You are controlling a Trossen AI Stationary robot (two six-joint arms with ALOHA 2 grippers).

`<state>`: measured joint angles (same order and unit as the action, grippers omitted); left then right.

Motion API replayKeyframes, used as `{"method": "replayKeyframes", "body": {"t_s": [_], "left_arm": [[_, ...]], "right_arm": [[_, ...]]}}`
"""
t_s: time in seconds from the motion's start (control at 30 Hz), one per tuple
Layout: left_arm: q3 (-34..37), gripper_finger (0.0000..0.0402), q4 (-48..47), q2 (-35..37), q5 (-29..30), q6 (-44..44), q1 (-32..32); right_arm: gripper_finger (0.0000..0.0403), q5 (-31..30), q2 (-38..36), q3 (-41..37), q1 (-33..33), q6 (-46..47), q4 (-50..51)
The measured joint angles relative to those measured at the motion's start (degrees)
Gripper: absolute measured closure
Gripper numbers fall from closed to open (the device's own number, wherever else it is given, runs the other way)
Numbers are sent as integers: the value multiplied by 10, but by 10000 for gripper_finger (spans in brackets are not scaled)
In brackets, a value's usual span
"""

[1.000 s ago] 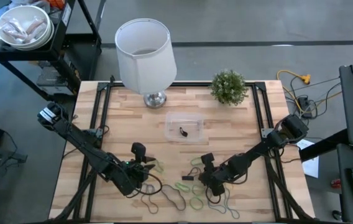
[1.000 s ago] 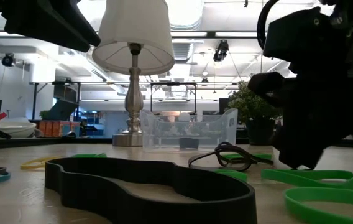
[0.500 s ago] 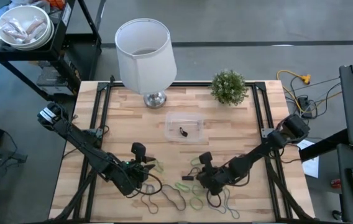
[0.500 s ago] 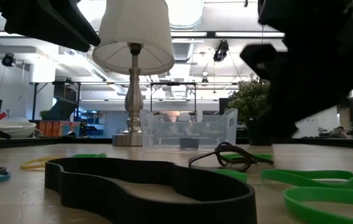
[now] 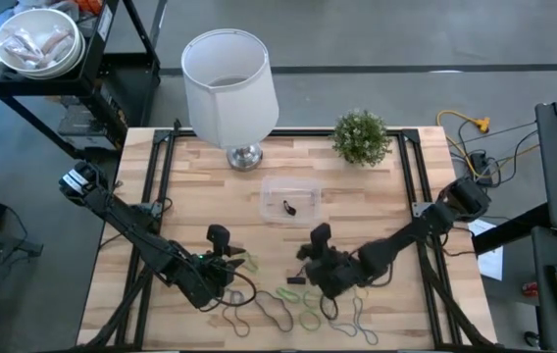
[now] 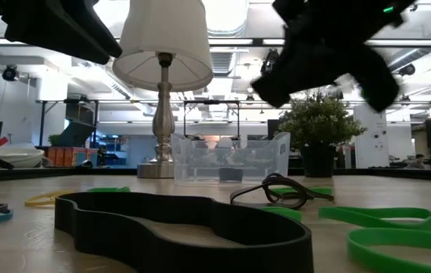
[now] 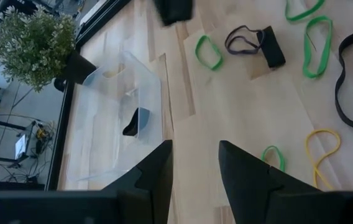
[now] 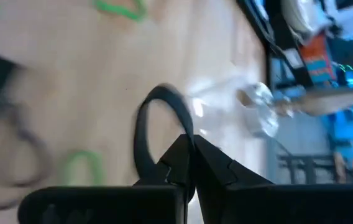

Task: Pick and place rubber bands into bin
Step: Put the black rubber band into the transparent bin

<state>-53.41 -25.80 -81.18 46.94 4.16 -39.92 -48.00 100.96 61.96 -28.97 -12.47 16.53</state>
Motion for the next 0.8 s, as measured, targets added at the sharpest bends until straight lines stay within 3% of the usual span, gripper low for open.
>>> {"method": "replayKeyframes", "body": {"t_s": [0.37, 0.5, 0.67, 0.8], "left_arm": [[0, 288, -1, 0, 0, 1, 0], [0, 288, -1, 0, 0, 1, 0], [0, 288, -1, 0, 0, 1, 0], [0, 288, -1, 0, 0, 1, 0]], "right_arm": [[394, 4, -5, 3, 157, 1, -22], [394, 51, -5, 3, 217, 7, -39], [394, 151, -5, 3, 269, 19, -63], [394, 170, -5, 7, 287, 21, -66]]}}
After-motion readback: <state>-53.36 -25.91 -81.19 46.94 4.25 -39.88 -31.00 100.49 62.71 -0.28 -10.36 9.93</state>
